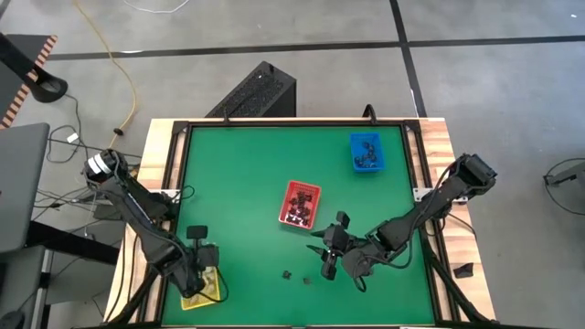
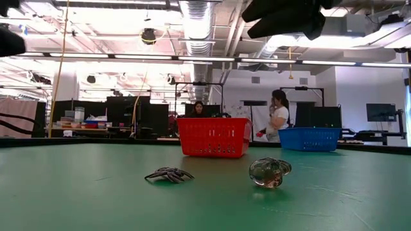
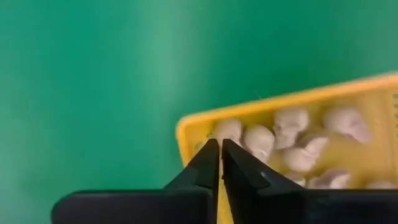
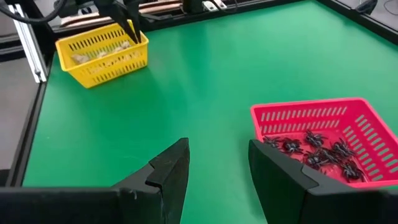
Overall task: Sort Halloween decoration
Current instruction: Put the black skull toy into the blue bin
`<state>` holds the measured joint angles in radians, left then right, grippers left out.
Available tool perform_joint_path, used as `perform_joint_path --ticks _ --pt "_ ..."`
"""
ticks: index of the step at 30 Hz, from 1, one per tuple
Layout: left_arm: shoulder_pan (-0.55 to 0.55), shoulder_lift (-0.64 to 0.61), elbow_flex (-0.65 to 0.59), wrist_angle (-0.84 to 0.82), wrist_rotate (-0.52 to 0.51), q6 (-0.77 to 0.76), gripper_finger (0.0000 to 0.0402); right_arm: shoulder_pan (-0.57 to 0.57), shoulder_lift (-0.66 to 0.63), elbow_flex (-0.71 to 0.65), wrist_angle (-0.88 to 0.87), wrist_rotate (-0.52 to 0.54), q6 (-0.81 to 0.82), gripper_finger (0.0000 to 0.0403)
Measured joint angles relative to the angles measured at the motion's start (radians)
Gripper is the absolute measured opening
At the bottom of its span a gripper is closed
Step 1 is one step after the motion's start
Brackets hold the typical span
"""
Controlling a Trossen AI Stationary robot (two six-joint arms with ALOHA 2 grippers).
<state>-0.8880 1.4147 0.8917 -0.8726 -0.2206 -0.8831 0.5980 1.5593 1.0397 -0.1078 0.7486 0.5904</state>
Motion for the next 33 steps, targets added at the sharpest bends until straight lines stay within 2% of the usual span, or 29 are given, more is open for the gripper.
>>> perform_joint_path --ticks 5,10,18,23,26,29,33 --pt "0.047 0.004 0.000 0.001 -0.008 0.054 0.0002 0.000 0.000 0.000 -0.018 0.000 0.003 0.0195" --pt "0.090 0.043 0.000 0.011 0.078 0.131 0.0000 0.000 0.000 0.000 -0.021 0.000 0.003 0.0195" --pt "0.113 0.051 0.000 0.037 0.053 0.208 0.0000 -0.005 0.000 0.000 -0.021 0.000 0.005 0.0195" --pt "0.114 0.051 0.000 0.054 0.024 0.253 0.0000 -0.020 0.000 0.000 -0.044 -0.034 0.063 0.0195" --pt "0.114 0.051 0.000 0.073 0.020 0.280 0.0000 -0.043 0.000 0.000 -0.110 -0.035 0.137 0.0195" --pt "0.114 0.051 0.012 0.072 0.017 0.297 0.0000 -0.083 0.000 0.000 -0.248 -0.024 0.284 0.0192" --pt "0.114 0.017 0.038 0.033 -0.018 0.299 0.0000 -0.174 0.000 0.000 -0.428 -0.051 0.422 0.0168"
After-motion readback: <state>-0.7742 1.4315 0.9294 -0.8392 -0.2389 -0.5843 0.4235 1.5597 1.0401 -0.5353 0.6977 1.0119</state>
